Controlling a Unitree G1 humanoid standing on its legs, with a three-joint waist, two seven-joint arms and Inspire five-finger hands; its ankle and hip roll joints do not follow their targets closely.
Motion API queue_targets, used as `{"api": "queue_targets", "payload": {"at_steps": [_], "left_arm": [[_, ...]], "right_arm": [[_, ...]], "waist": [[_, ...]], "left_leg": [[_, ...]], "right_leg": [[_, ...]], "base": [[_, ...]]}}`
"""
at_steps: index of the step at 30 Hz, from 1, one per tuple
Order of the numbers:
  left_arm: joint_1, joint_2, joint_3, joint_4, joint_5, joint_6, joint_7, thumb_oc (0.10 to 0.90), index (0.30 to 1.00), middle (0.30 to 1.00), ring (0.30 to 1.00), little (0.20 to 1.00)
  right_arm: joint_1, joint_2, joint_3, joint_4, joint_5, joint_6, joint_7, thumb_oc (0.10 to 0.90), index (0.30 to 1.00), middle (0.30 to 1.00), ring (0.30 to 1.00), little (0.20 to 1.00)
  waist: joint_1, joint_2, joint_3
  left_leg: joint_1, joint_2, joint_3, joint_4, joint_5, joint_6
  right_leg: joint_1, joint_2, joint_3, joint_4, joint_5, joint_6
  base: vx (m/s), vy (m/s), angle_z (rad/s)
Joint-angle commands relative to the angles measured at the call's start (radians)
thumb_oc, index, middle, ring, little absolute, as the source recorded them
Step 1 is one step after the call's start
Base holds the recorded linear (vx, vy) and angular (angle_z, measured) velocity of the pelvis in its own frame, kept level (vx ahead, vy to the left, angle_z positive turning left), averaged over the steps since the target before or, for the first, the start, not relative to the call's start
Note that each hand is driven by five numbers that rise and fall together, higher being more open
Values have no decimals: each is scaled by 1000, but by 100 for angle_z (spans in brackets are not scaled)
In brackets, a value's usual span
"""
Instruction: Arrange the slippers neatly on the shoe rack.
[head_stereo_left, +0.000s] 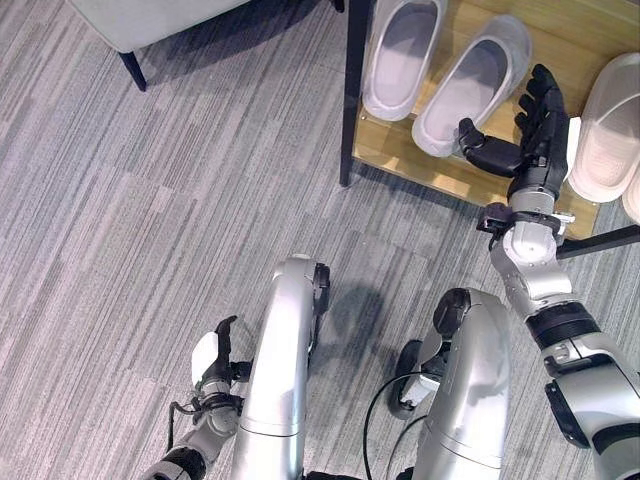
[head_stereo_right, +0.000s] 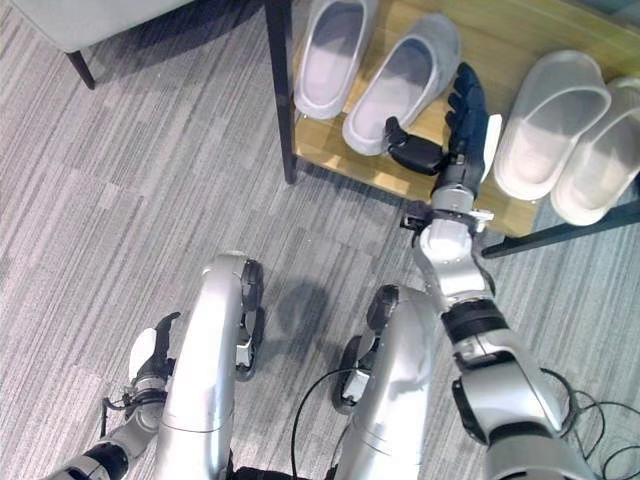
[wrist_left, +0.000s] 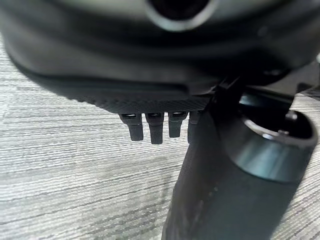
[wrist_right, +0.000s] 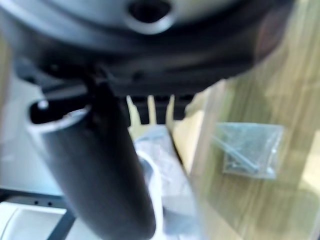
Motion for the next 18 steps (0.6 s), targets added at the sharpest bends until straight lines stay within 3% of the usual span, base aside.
{"api": "queue_targets", "payload": {"at_steps": [1, 18], "left_arm": [[48, 11, -61, 0, -17, -13, 39, 800, 900, 900, 900, 900], [55, 8, -90, 30, -44, -22, 51, 800, 900, 900, 900, 900]], "right_arm": [[-162, -4, 23, -78, -3, -52, -19, 800, 900, 900, 900, 900], [-352, 33, 61, 42, 26, -67, -115, 800, 900, 900, 900, 900]], "waist": [[93, 6, -37], [115, 30, -37]], "left_leg": [[64, -30, -98, 76, -217, -4], [64, -40, -92, 88, -217, -10]], "right_leg": [[-43, 23, 95, -21, 120, -113], [-43, 29, 104, 0, 121, -114]], "base": [[0, 0, 0], [0, 0, 0]]}}
